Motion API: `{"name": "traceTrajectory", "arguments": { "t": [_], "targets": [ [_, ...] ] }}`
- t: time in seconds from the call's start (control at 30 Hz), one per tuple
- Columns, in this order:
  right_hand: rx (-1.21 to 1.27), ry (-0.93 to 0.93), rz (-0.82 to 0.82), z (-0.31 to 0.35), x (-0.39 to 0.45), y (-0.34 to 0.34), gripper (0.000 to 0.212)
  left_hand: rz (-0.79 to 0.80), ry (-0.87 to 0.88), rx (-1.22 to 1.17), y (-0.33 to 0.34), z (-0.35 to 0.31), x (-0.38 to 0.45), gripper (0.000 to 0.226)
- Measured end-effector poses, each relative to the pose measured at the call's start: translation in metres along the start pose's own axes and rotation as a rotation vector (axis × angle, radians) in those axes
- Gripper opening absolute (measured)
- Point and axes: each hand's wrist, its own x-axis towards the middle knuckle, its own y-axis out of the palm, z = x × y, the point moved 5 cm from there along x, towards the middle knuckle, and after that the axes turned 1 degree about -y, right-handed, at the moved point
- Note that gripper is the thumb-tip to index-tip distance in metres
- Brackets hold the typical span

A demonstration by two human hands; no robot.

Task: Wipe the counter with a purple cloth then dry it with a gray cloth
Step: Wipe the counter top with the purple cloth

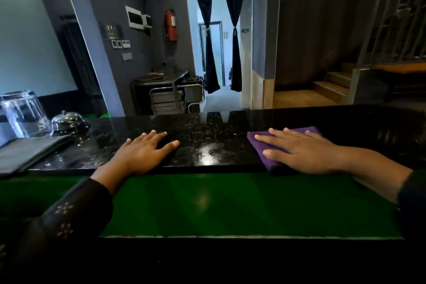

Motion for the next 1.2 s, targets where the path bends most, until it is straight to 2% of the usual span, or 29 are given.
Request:
{"name": "traceTrajectory", "arguments": {
  "t": [0.17, 0.27, 0.33, 0.4, 0.47, 0.53, 0.6, 0.7, 0.87, 1.0, 1.1, 1.17, 1.2],
  "targets": [
    [0.046, 0.169, -0.012, 0.003, 0.072, -0.009, 0.059, -0.004, 0.010, 0.009, -0.002, 0.000, 0.003, 0.075],
    [0.084, 0.205, -0.005, 0.034, 0.105, -0.010, 0.066, 0.013, 0.020, -0.004, -0.003, 0.000, 0.000, 0.077],
    [0.062, 0.134, 0.008, 0.066, 0.111, -0.008, 0.067, 0.018, 0.028, -0.015, -0.003, 0.000, 0.000, 0.077],
    [0.018, -0.018, 0.020, 0.093, 0.099, -0.001, 0.064, 0.029, 0.034, -0.015, -0.001, 0.002, 0.002, 0.078],
    [0.005, -0.164, 0.020, 0.100, 0.074, 0.006, 0.061, 0.028, 0.040, -0.004, 0.001, 0.003, 0.004, 0.078],
    [0.006, -0.232, 0.043, 0.090, 0.052, 0.005, 0.066, 0.023, 0.042, -0.013, 0.002, 0.004, 0.006, 0.078],
    [-0.009, -0.183, 0.053, 0.066, 0.057, -0.001, 0.069, 0.010, 0.047, -0.013, 0.002, 0.003, 0.008, 0.077],
    [-0.017, -0.023, 0.031, 0.048, 0.106, -0.009, 0.059, 0.005, 0.038, -0.008, 0.002, 0.003, 0.009, 0.077],
    [0.046, 0.125, 0.020, 0.080, 0.167, -0.009, 0.064, 0.037, 0.027, -0.026, 0.000, 0.002, 0.006, 0.077],
    [0.009, -0.039, 0.039, 0.111, 0.137, 0.000, 0.069, 0.124, 0.083, -0.084, -0.006, 0.004, 0.005, 0.079],
    [0.004, -0.155, 0.053, 0.106, 0.089, 0.003, 0.074, 0.095, 0.173, -0.208, -0.024, 0.026, 0.000, 0.077],
    [0.022, -0.151, 0.085, 0.092, 0.071, 0.003, 0.075, 0.040, 0.185, -0.129, -0.033, 0.057, -0.001, 0.085],
    [0.021, -0.139, 0.092, 0.088, 0.069, 0.001, 0.082, 0.028, 0.171, -0.077, -0.034, 0.075, -0.001, 0.096]
  ]
}}
